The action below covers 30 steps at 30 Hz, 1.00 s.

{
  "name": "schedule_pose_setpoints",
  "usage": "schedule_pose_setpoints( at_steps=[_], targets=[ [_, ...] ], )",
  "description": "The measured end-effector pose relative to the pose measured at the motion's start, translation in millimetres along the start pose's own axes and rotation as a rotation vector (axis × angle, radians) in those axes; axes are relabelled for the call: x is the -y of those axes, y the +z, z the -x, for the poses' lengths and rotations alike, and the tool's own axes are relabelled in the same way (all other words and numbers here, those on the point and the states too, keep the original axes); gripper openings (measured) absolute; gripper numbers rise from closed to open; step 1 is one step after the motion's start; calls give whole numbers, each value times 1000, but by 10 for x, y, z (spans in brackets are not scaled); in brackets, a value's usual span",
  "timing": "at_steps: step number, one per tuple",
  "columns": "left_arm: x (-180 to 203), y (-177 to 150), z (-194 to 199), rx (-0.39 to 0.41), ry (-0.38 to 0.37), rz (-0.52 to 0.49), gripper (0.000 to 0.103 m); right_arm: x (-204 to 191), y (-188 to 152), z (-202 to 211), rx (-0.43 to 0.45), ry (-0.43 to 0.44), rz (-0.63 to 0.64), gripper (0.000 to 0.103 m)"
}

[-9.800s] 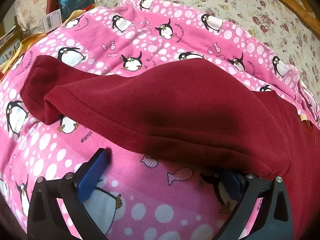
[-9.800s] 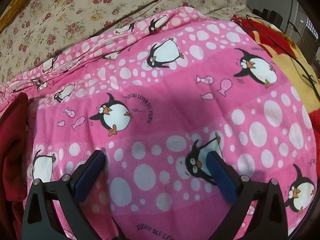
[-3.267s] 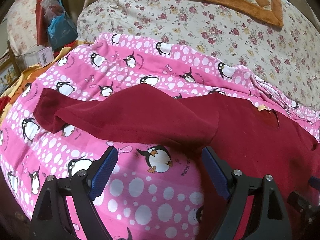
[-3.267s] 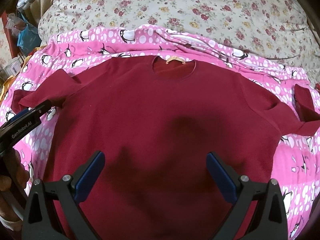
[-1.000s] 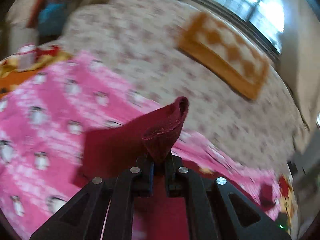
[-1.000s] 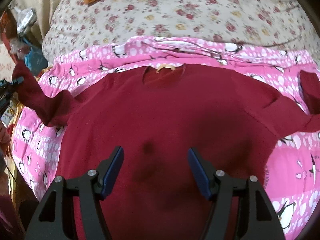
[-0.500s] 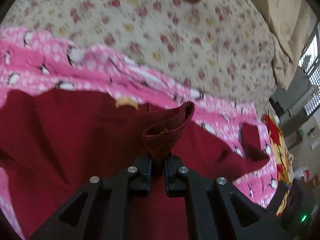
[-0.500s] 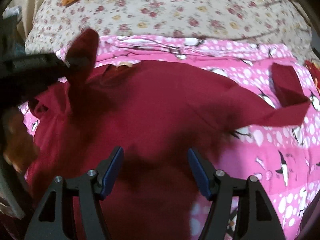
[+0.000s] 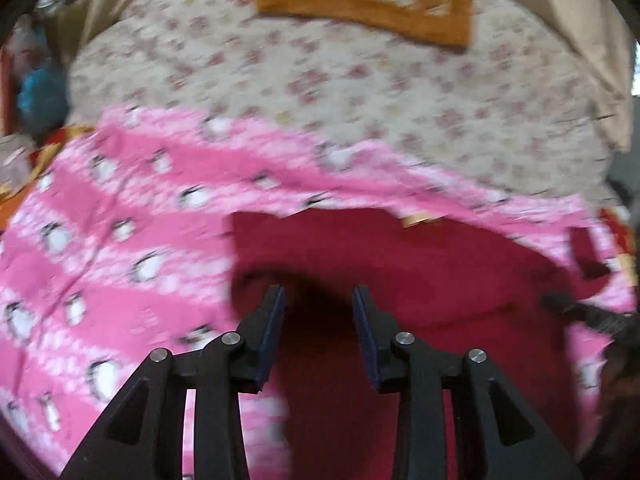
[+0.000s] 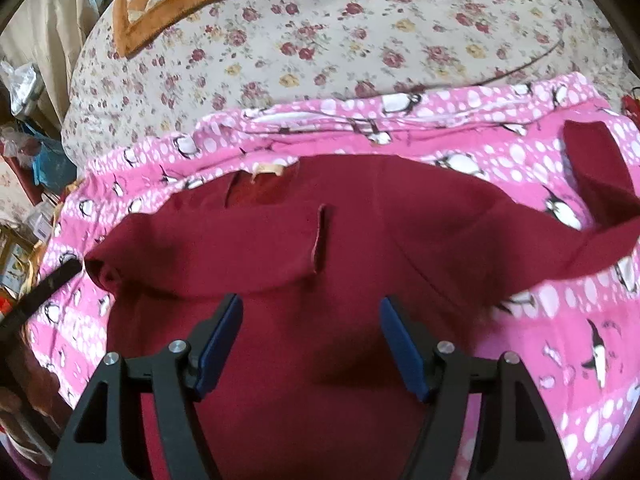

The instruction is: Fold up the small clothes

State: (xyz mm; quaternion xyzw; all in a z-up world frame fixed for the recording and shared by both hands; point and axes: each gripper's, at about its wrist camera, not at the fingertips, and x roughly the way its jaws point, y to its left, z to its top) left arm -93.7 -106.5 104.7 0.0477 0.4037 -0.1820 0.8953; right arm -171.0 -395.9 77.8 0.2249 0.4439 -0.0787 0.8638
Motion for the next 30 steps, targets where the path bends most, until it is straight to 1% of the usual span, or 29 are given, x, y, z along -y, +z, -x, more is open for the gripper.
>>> schedule_pose_setpoints(
  at_steps=[2, 5, 8, 9, 10, 11, 12, 13, 14, 15, 18, 20, 22, 24, 26, 27, 30],
  targets=[
    [-182, -81, -124, -23, 48, 41, 14, -27, 44, -87, -5, -4, 1, 75],
    [-330, -150, -326, -57, 77, 97, 14, -77, 132, -294, -27, -25, 16, 75],
    [-442, -192, -427, -71, 124, 117, 14, -160, 233, -508, -37, -69, 56, 72],
    [-454, -208, -441, -68, 133, 120, 14, -195, 263, -598, -46, -74, 72, 63],
    [-475, -218, -464, -69, 142, 124, 14, -213, 274, -657, -54, -69, 82, 48],
    [-502, -227, -487, -74, 146, 131, 14, -239, 283, -740, -68, -69, 96, 40],
    [-520, -231, -513, -77, 146, 141, 14, -266, 280, -802, -73, -95, 114, 35],
    [-535, -239, -525, -78, 144, 150, 14, -301, 271, -833, -63, -123, 141, 27],
    [-550, -246, -539, -79, 147, 153, 14, -329, 273, -832, -53, -131, 157, 21],
    [-553, -245, -533, -81, 148, 153, 14, -350, 282, -814, -47, -136, 168, 11],
    [-561, -246, -486, -76, 136, 153, 14, -382, 334, -641, -13, -130, 200, 8],
    [-577, -242, -421, -63, 130, 152, 14, -369, 389, -421, 46, -146, 217, 8],
    [-608, -245, -356, -49, 118, 160, 14, -278, 444, -189, 109, -173, 203, 8],
    [-646, -243, -295, -35, 106, 177, 14, -143, 489, -64, 134, -207, 167, 8],
    [-680, -227, -250, -17, 98, 205, 14, 22, 526, -47, 135, -254, 130, 8],
    [-692, -216, -233, -8, 94, 216, 14, 114, 523, -89, 119, -276, 111, 8],
    [-655, -156, -203, 11, 74, 234, 14, 275, 476, -209, 71, -300, 79, 8]
  ],
)
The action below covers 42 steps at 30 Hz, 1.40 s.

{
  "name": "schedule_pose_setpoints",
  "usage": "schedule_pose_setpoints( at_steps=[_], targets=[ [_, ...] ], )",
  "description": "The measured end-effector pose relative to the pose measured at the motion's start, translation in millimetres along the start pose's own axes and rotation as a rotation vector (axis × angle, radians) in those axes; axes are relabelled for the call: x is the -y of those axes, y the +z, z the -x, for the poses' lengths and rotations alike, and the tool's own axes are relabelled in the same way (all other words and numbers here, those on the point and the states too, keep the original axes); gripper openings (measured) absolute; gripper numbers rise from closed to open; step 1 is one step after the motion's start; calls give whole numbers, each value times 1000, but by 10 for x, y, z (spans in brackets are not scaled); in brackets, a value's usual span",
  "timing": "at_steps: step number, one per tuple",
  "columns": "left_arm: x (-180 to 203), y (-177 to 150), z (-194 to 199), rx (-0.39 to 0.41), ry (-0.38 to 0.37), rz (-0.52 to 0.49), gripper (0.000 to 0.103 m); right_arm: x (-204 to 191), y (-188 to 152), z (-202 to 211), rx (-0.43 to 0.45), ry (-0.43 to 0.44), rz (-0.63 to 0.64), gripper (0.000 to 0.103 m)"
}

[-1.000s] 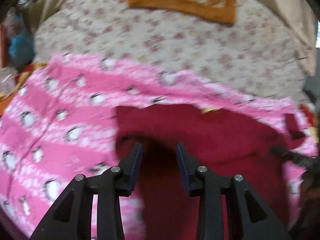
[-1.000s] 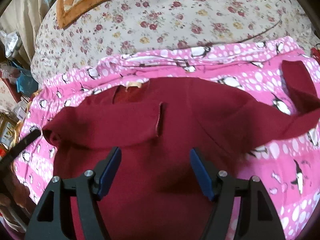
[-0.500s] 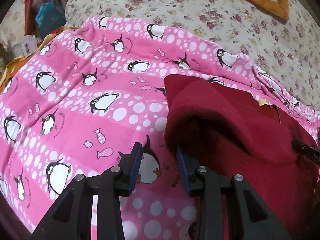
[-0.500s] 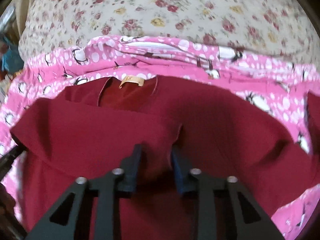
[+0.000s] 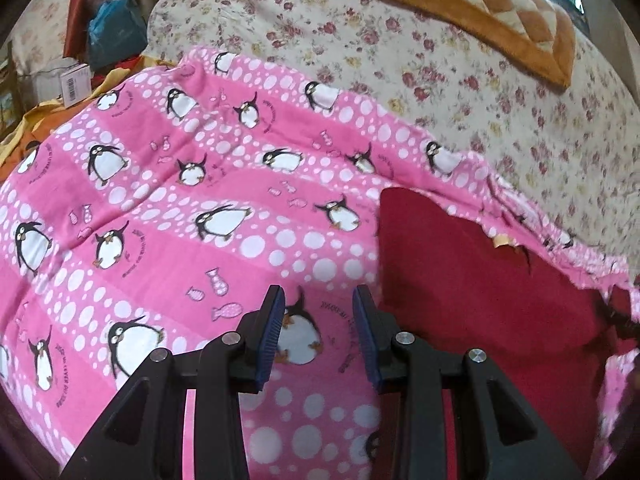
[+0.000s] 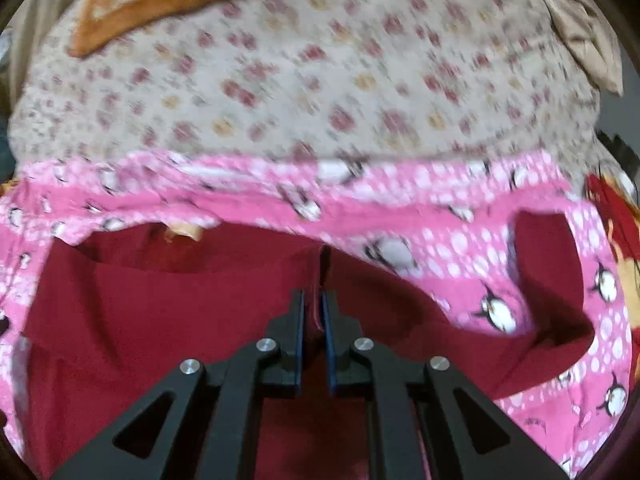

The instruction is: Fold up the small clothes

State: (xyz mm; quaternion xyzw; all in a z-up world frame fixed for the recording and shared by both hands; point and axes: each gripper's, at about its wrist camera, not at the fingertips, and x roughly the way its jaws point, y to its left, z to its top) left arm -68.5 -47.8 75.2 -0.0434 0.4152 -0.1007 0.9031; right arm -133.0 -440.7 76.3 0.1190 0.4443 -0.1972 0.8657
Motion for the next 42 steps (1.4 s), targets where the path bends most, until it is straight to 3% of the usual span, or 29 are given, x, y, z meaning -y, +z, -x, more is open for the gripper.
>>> schedule_pose_setpoints(
  at_steps=[5, 10, 13, 16, 21, 26, 32, 42],
  targets=[
    [275, 29, -157, -36, -45, -47, 14, 104, -87, -23, -3, -27, -13, 8],
    [456, -100, -529, -126, 49, -133, 14, 178, -107, -201, -75, -32, -19, 11],
    [426, -91, -495, -118, 37, -120, 14, 319, -89, -24, -17, -28, -78, 23],
    [416, -35, -422, -108, 16, -95, 14, 355, -50, 144, 23, 38, -104, 23],
    [510, 74, -411, -113, -22, -90, 14, 15, 20, 30, -23, 97, 26, 23],
    [602, 39, -604, -157, -16, -94, 14, -128, -87, -329, -120, 76, 83, 23],
    [694, -62, -627, -124, 32, -155, 16, -23, -123, -369, -142, 131, 38, 25],
    [715, -62, -459, -75, 24, -173, 16, -33, -157, -201, -133, 127, 35, 34]
  ],
)
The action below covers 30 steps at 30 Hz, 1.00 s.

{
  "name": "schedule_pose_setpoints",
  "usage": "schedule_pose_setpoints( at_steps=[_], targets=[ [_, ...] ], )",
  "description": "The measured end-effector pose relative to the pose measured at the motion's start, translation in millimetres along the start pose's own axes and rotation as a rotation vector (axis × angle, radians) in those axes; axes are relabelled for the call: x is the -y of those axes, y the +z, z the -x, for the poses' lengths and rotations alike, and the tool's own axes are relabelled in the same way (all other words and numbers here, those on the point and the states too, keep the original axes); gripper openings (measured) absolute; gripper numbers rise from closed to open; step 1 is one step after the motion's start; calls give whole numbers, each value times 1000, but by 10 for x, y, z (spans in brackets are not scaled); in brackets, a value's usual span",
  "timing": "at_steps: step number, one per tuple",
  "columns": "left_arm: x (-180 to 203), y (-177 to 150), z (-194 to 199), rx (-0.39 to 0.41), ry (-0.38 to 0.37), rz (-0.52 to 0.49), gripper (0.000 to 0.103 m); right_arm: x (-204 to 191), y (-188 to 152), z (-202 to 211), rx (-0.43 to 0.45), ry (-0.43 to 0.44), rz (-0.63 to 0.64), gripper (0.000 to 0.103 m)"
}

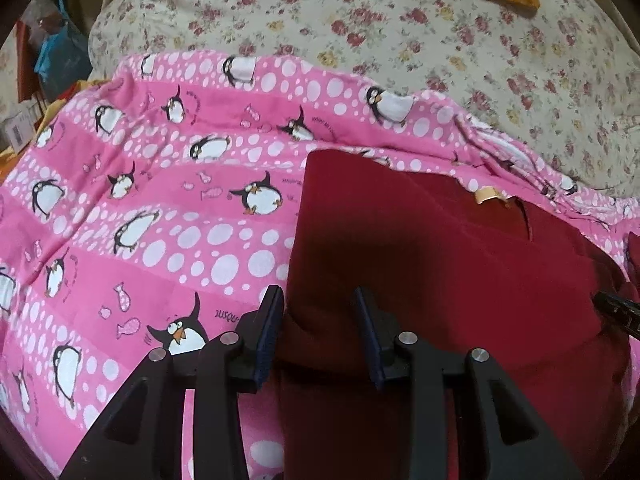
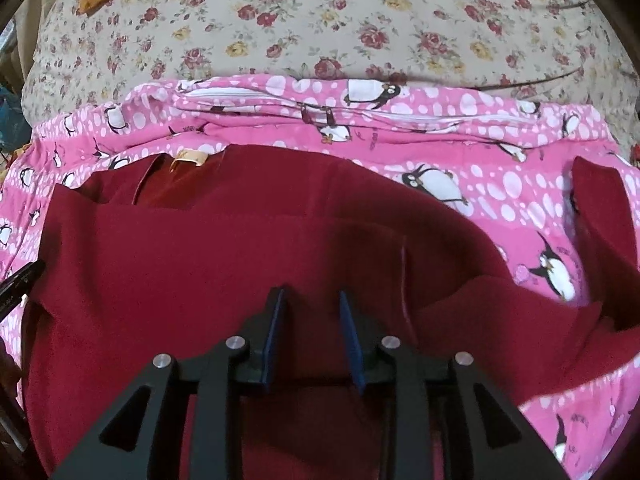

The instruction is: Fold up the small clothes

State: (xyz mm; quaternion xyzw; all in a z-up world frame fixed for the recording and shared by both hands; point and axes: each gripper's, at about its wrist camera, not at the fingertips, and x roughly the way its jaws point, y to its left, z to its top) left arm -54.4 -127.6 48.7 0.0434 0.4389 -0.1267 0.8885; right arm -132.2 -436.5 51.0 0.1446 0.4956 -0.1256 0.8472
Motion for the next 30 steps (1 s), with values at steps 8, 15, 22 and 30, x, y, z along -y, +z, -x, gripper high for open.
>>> schedule_pose_setpoints(
  at_steps=[8, 15, 22, 30],
  targets=[
    [43, 1, -40, -15, -65, 5, 18, -169, -147, 44, -12, -82, 72, 67],
    [119, -48, -72, -2, -44, -38, 20, -10, -140, 258, 29, -18, 14, 68],
    [59, -22, 51, 36, -84, 5, 20, 678, 31, 874, 170, -181, -60, 71],
    [30, -32, 0, 22, -80, 12, 20, 1545, 439, 434, -63, -459, -83, 79]
  ],
)
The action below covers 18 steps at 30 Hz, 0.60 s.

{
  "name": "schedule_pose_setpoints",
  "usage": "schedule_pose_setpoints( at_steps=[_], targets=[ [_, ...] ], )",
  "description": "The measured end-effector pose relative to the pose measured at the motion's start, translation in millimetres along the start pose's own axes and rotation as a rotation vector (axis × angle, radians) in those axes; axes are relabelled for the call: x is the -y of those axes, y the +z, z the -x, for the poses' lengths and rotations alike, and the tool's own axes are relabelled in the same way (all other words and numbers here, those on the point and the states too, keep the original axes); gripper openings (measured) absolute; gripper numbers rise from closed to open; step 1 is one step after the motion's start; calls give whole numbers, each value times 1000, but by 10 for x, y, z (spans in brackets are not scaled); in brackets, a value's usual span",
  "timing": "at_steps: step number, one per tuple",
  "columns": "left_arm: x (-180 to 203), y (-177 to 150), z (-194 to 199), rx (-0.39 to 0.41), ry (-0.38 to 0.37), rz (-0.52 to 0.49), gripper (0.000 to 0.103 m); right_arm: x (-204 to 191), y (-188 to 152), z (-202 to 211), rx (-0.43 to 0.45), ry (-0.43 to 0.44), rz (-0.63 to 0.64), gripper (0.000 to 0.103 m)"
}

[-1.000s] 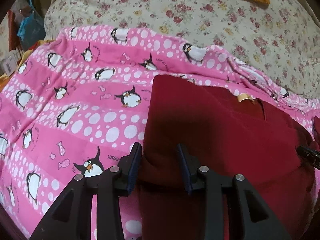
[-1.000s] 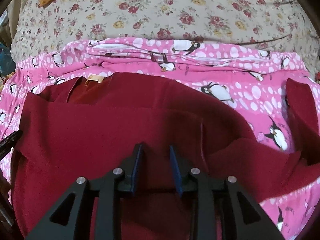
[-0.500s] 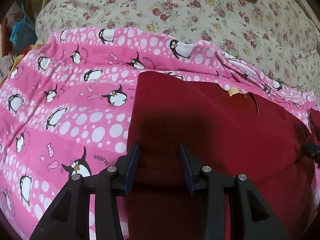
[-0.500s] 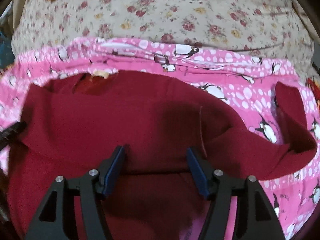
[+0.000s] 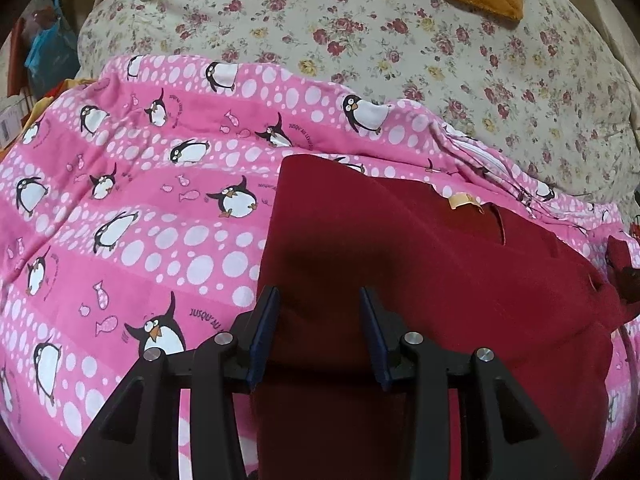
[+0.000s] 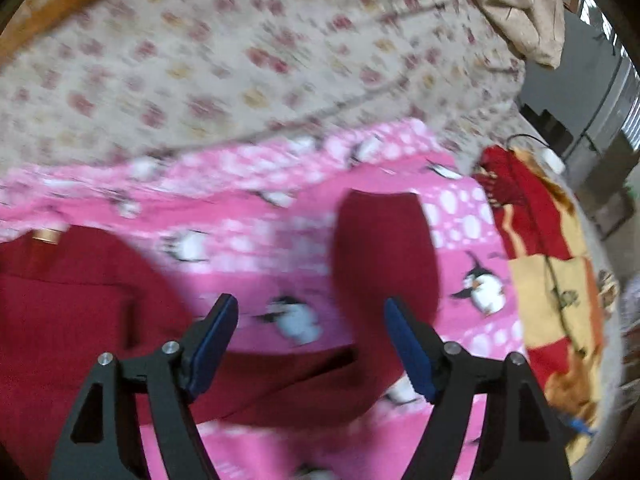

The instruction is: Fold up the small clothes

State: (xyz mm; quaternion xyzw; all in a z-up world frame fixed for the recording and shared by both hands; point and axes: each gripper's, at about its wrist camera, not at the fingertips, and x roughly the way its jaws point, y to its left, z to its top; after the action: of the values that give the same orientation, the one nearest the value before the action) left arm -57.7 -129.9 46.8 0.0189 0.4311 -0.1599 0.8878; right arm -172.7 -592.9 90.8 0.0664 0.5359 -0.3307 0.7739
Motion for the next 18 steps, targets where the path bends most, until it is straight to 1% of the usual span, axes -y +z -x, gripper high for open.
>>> schedule_pose_setpoints(
  at_steps=[3, 5, 6, 7, 9, 11, 12, 13, 14, 15, 17, 18],
  targets=[
    [-2, 7, -30, -5, 0, -2, 20, 129, 25, -336, -91, -27, -23, 77],
    [1, 9, -50, -8, 1, -4, 20, 278, 52, -497, -118, -29, -65, 52],
    [0, 11, -59, -9, 3, -6, 20, 342, 53, -536, -121, -18, -80, 21],
    [-1, 11, -65, -9, 5, -6, 20, 426, 60, -532, -111, 11, -105, 5],
    [-6, 16, -72, -7, 6, -2, 20, 555, 74, -392, -50, 60, -149, 5],
    [-9, 15, -73, -7, 6, 2, 20, 695, 49, -80, 54, 80, -173, 5],
    [-11, 14, -71, -6, 6, 2, 20, 796, 1, 121, 113, 96, -198, 5],
    [-15, 13, -67, -6, 6, 2, 20, 882, -58, 263, 151, 105, -222, 5],
    [-21, 8, -59, -6, 5, 4, 20, 967, -125, 377, 181, 111, -243, 5],
    [-31, 6, -52, -6, 3, 5, 20, 1066, -234, 503, 204, 114, -266, 8],
    [-47, 3, -30, -5, -2, 14, 20, 1208, -402, 578, 173, 81, -286, 24],
    [-57, 4, -16, -4, -5, 18, 20, 1302, -533, 596, 148, 54, -302, 40]
  ],
)
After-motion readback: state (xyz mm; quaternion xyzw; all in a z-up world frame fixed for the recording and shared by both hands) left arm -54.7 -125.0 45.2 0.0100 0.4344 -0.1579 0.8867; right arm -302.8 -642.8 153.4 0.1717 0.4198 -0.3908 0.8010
